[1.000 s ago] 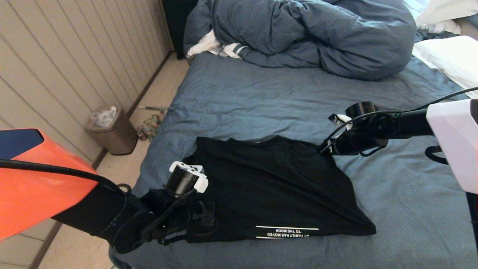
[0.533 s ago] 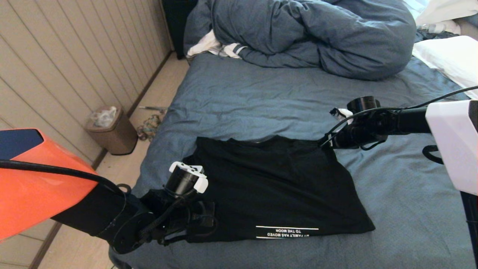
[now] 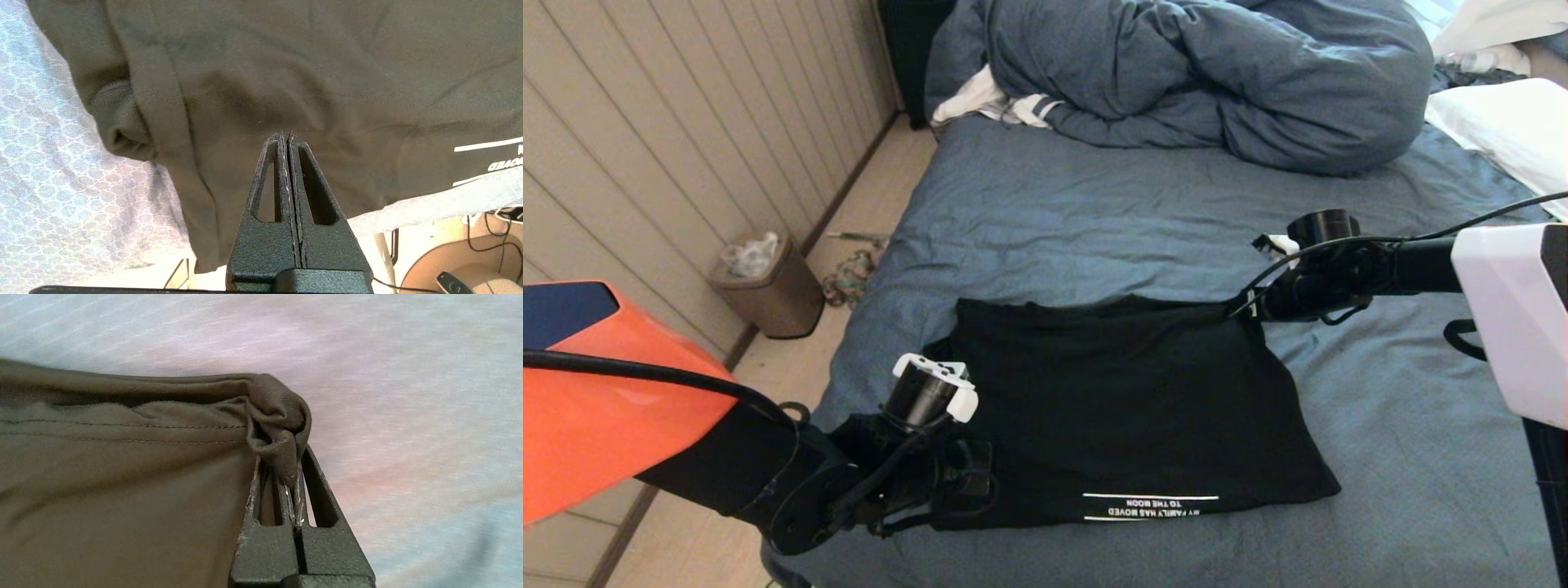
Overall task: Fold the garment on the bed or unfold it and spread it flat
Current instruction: Fold the black T-shirt
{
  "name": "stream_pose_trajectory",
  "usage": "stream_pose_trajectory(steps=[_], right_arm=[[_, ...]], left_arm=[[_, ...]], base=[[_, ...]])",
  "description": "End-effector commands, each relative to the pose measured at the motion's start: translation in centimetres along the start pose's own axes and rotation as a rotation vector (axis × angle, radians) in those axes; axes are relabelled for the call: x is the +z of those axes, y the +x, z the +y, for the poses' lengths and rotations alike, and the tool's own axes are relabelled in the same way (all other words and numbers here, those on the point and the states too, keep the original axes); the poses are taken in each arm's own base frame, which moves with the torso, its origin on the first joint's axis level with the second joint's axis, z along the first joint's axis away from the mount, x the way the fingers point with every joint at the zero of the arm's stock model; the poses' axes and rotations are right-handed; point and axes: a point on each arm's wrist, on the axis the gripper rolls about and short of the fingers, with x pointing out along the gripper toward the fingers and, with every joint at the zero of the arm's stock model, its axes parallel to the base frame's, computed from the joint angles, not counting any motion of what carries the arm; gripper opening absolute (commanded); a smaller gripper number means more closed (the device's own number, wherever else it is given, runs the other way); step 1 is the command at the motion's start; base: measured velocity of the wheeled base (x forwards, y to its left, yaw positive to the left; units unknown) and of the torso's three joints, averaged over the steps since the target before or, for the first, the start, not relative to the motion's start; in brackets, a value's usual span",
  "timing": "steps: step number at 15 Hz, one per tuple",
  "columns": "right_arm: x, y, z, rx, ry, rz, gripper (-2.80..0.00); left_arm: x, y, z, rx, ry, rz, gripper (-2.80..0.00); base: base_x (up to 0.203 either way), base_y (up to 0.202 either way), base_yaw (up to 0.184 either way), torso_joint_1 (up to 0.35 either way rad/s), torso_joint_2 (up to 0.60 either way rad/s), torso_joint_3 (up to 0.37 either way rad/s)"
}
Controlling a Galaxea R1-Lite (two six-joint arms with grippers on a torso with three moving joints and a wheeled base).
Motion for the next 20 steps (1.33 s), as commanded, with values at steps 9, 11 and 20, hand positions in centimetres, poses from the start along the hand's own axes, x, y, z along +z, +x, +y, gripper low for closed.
stream_pose_trajectory(steps=[9, 11, 20], right_arm=[[-0.2, 0.4, -0.3, -0.003, -0.004, -0.007, -2.80], [0.0, 0.0, -0.3, -0.002, -0.004, -0.013, 0.00], [0.8, -5.9, -0.1, 0.094, 0.071, -0.027, 0.00]], left_arm=[[0.0, 0.0, 0.0, -0.001, -0.003, -0.004, -2.80], [0.1, -0.1, 0.0, -0.002, -0.004, -0.007, -2.80], [1.9, -3.4, -0.2, -0.038, -0.013, -0.101, -2.80]], base=[[0.000, 0.000, 0.000, 0.000, 0.00, 0.000], [0.000, 0.000, 0.000, 0.000, 0.00, 0.000], [0.000, 0.000, 0.000, 0.000, 0.00, 0.000]])
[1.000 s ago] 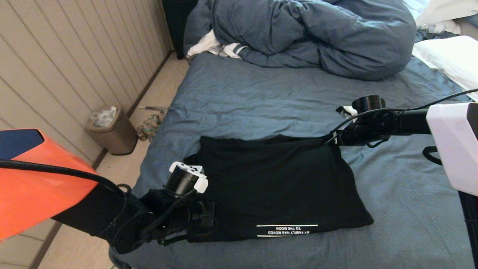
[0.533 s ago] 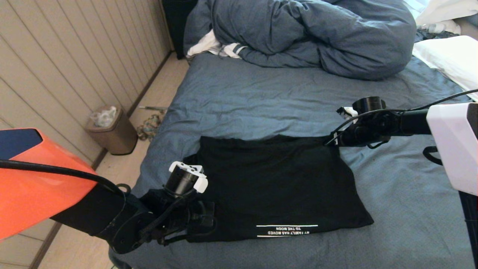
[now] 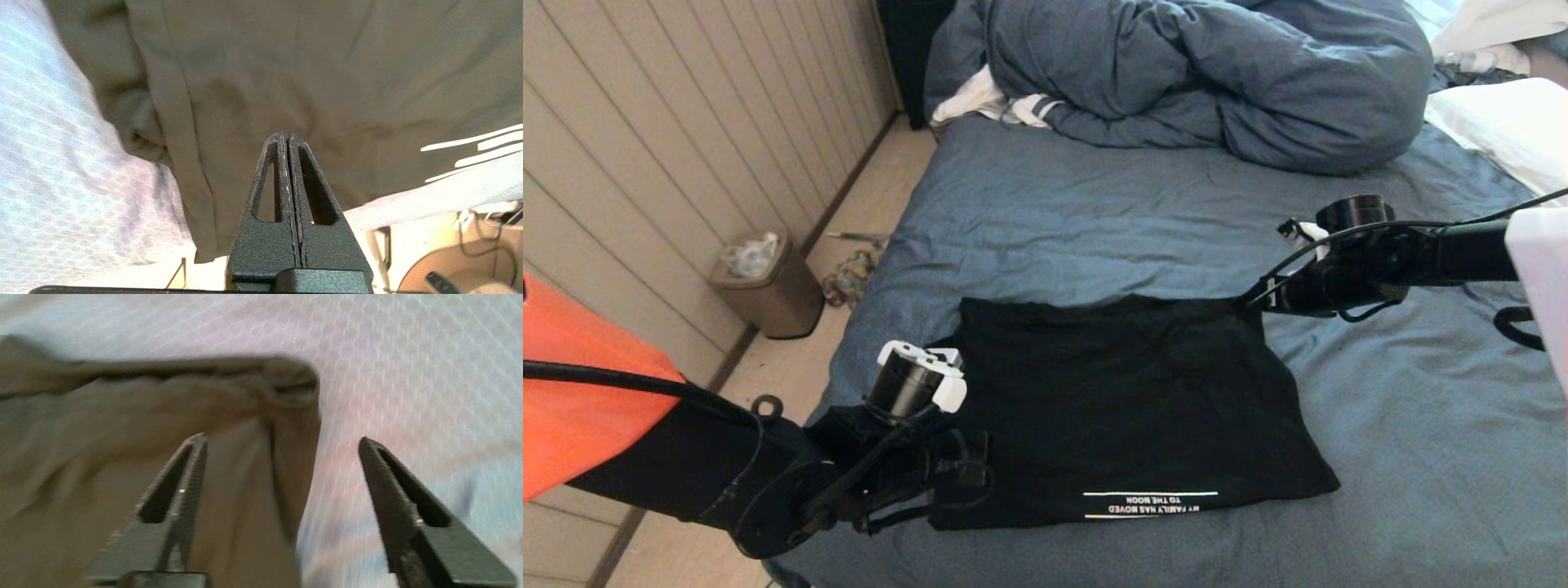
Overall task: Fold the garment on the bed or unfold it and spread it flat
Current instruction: Fold the black T-shirt
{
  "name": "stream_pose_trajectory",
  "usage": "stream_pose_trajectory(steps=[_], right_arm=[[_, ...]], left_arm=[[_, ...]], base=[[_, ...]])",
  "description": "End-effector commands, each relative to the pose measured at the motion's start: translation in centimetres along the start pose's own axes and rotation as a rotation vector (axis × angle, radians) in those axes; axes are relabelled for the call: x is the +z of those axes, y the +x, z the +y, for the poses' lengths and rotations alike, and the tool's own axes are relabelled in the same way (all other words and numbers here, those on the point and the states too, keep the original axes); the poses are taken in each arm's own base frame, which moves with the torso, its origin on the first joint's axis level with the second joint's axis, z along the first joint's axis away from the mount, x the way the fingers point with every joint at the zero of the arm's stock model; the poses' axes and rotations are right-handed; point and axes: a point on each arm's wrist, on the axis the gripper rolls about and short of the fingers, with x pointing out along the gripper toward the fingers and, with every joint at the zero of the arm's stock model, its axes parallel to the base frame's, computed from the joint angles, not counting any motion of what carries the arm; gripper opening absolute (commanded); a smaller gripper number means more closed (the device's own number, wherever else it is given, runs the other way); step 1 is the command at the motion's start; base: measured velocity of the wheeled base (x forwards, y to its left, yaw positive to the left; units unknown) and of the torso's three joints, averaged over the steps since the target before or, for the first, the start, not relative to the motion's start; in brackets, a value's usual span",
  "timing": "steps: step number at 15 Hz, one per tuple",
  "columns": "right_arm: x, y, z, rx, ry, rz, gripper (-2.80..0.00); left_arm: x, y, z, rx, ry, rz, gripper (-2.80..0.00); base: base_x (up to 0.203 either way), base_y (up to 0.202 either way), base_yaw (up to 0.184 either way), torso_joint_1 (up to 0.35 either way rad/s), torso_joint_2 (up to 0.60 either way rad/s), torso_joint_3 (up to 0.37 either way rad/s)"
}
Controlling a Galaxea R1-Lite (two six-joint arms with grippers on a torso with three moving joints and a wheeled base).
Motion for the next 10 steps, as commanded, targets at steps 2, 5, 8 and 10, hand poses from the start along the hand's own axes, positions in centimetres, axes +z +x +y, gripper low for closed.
stream_pose_trajectory(steps=[2, 5, 8, 10], right_arm=[[0.2, -3.7, 0.4, 0.009, 0.007, -0.022, 0.00], [-1.1, -6.2, 0.3, 0.001, 0.026, 0.002, -2.80], [-2.8, -8.2, 0.5, 0.016, 0.043, 0.038, -2.80], [-4.4, -8.9, 0.6, 0.020, 0.055, 0.083, -2.80]], left_arm=[[1.9, -2.7, 0.0, -0.008, -0.020, -0.099, -2.80], [3.7, -5.7, 0.6, 0.001, -0.042, -0.172, -2.80], [6.5, -9.1, 2.0, 0.035, -0.094, -0.201, -2.80], [6.9, -10.3, 2.8, 0.055, -0.112, -0.189, -2.80]], base=[[0.000, 0.000, 0.000, 0.000, 0.00, 0.000], [0.000, 0.000, 0.000, 0.000, 0.00, 0.000], [0.000, 0.000, 0.000, 0.000, 0.00, 0.000], [0.000, 0.000, 0.000, 0.000, 0.00, 0.000]])
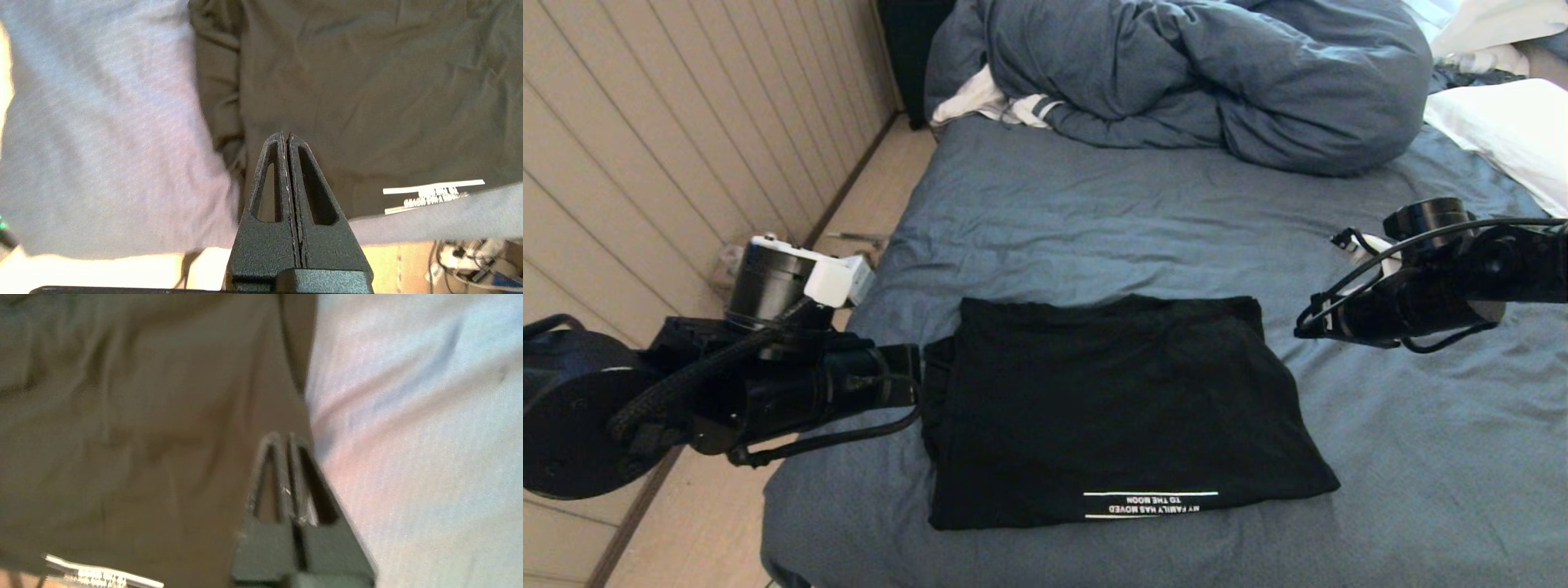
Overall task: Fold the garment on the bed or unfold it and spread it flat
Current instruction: Fold the black T-shirt
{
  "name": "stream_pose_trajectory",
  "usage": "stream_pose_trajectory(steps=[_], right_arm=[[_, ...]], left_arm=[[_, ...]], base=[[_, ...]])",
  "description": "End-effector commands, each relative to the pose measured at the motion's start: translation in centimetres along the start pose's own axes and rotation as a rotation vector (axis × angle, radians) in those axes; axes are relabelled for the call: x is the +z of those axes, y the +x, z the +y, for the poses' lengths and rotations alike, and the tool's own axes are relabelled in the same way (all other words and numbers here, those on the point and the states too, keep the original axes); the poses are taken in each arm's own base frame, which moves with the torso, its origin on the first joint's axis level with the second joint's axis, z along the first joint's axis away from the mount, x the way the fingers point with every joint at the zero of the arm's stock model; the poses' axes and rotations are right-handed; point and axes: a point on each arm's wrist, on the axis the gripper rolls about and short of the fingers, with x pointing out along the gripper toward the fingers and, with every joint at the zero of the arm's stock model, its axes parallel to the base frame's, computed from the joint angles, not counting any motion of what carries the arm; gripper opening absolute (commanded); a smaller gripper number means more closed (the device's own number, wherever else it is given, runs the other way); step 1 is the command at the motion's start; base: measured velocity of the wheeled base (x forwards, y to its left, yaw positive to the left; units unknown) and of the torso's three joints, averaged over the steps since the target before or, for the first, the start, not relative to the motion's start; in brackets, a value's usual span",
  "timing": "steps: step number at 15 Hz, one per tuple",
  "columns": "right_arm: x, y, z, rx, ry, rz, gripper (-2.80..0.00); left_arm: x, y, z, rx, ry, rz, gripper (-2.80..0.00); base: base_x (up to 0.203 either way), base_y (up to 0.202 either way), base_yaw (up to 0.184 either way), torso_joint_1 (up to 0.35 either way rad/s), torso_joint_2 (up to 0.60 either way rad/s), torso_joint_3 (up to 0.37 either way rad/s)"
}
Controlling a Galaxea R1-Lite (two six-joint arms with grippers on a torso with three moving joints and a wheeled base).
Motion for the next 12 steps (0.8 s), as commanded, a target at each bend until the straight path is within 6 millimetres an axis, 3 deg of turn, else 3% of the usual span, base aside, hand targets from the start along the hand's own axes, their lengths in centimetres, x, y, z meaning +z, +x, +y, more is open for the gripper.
stream_pose_trajectory(steps=[1, 4, 5, 6, 12], right_arm=[[-1.3, -1.0, 0.3, 0.001, 0.007, 0.026, -2.80], [-3.9, 0.3, -0.2, 0.005, 0.032, 0.101, -2.80], [-4.4, 1.1, -0.5, 0.004, 0.028, 0.077, -1.89], [-4.5, 1.8, -0.8, 0.004, 0.026, 0.041, 0.00], [-5.6, 4.3, -1.2, 0.013, 0.031, 0.066, 0.00]], left_arm=[[0.7, -1.5, 0.4, -0.003, -0.017, -0.020, -2.80], [0.6, -1.7, 0.4, -0.026, -0.028, -0.015, -2.80], [0.6, -1.5, 0.7, -0.032, -0.043, -0.006, -2.80], [0.7, -1.5, 1.0, -0.039, -0.060, 0.000, -2.80], [1.1, -0.6, 1.6, -0.051, -0.128, -0.048, -2.80]], base=[[0.000, 0.000, 0.000, 0.000, 0.00, 0.000], [0.000, 0.000, 0.000, 0.000, 0.00, 0.000], [0.000, 0.000, 0.000, 0.000, 0.00, 0.000], [0.000, 0.000, 0.000, 0.000, 0.00, 0.000], [0.000, 0.000, 0.000, 0.000, 0.00, 0.000]])
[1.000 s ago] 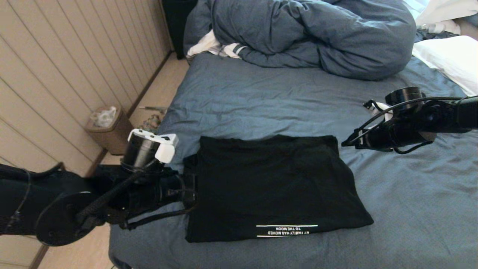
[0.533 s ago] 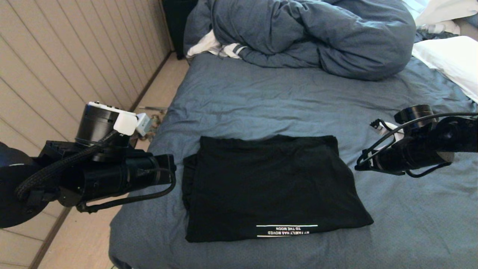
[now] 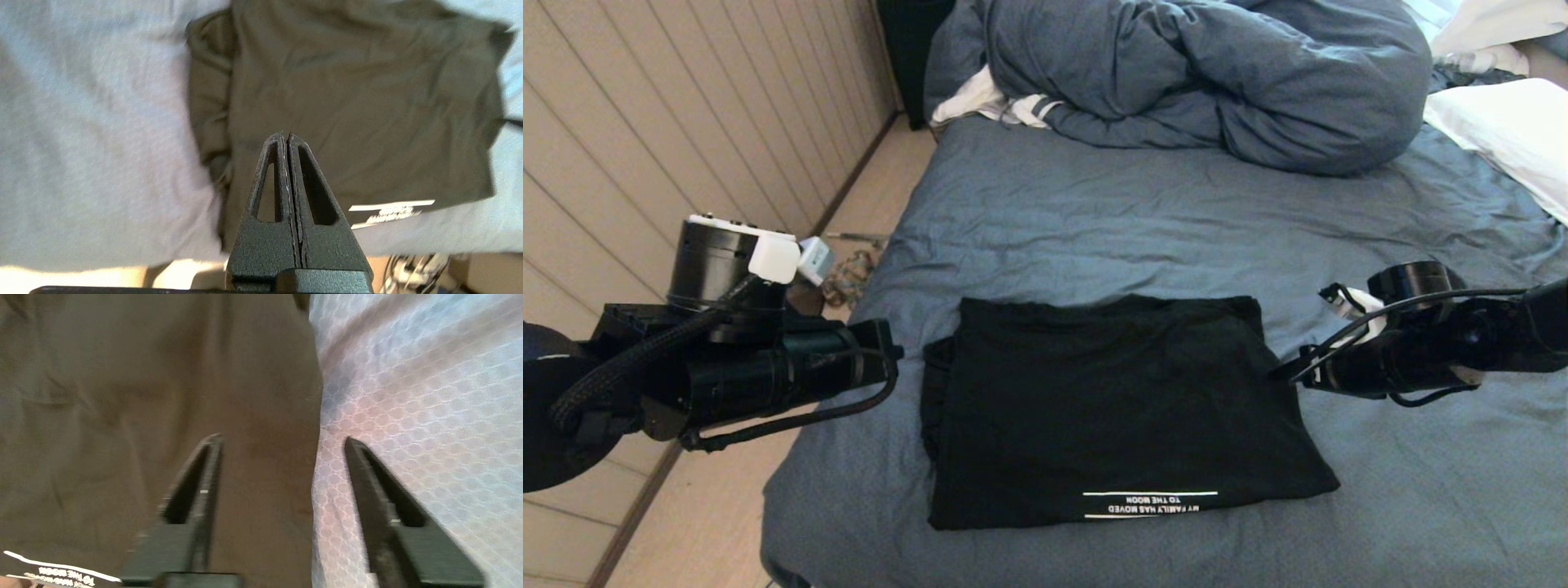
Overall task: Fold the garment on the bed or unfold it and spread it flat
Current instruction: Fold the black T-shirt
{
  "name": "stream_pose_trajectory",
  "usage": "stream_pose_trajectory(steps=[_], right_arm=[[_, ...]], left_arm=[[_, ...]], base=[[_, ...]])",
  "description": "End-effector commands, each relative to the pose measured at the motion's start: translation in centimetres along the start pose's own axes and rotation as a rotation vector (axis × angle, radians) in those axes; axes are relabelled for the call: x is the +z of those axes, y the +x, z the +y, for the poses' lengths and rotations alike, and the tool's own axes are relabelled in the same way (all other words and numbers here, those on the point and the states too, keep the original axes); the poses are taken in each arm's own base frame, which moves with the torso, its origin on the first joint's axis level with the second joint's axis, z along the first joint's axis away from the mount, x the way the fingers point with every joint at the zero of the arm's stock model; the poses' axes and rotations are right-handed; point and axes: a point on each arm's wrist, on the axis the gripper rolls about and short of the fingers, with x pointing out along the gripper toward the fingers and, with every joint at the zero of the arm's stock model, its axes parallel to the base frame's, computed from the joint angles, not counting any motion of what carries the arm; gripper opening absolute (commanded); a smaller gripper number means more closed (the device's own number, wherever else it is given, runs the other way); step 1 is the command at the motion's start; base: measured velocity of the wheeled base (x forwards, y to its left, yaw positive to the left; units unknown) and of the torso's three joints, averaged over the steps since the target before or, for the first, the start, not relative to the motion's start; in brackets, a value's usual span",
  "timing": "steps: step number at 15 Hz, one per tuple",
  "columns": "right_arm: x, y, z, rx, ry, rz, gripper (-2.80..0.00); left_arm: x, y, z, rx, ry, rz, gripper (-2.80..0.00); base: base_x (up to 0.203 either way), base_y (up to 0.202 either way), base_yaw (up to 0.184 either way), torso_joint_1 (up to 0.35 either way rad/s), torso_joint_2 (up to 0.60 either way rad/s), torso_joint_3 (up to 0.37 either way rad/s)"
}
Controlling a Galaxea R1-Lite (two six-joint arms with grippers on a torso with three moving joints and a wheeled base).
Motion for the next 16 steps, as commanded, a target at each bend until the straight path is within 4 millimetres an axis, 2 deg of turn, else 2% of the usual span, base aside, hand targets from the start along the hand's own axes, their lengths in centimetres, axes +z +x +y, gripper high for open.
stream_pose_trajectory(steps=[1, 5, 8, 12, 15, 16], right_arm=[[-0.7, 1.3, -0.3, 0.003, 0.009, 0.040, 0.00], [-1.2, 2.5, -0.5, 0.004, 0.011, 0.070, 0.00], [-0.9, 3.1, -0.3, 0.012, -0.002, 0.070, 0.00], [-0.7, 4.6, 1.6, 0.049, -0.040, 0.083, 0.00], [-0.4, 5.4, 3.2, 0.077, -0.065, 0.083, 0.00], [-0.4, 5.7, 3.2, 0.076, -0.065, 0.087, -2.80]], left_arm=[[-0.3, 0.7, 0.4, 0.004, -0.011, -0.008, -2.80], [-0.4, 2.0, 1.0, -0.019, -0.011, -0.084, -2.80], [-0.2, 1.3, 0.9, -0.020, -0.015, -0.070, -2.80], [-0.2, -0.4, 0.7, -0.094, -0.016, 0.030, -2.80], [-0.2, 0.0, 1.2, -0.079, -0.024, 0.031, -2.80], [-0.1, 0.2, 1.5, -0.072, -0.029, 0.025, -2.80]], base=[[0.000, 0.000, 0.000, 0.000, 0.00, 0.000], [0.000, 0.000, 0.000, 0.000, 0.00, 0.000], [0.000, 0.000, 0.000, 0.000, 0.00, 0.000], [0.000, 0.000, 0.000, 0.000, 0.00, 0.000], [0.000, 0.000, 0.000, 0.000, 0.00, 0.000], [0.000, 0.000, 0.000, 0.000, 0.00, 0.000]])
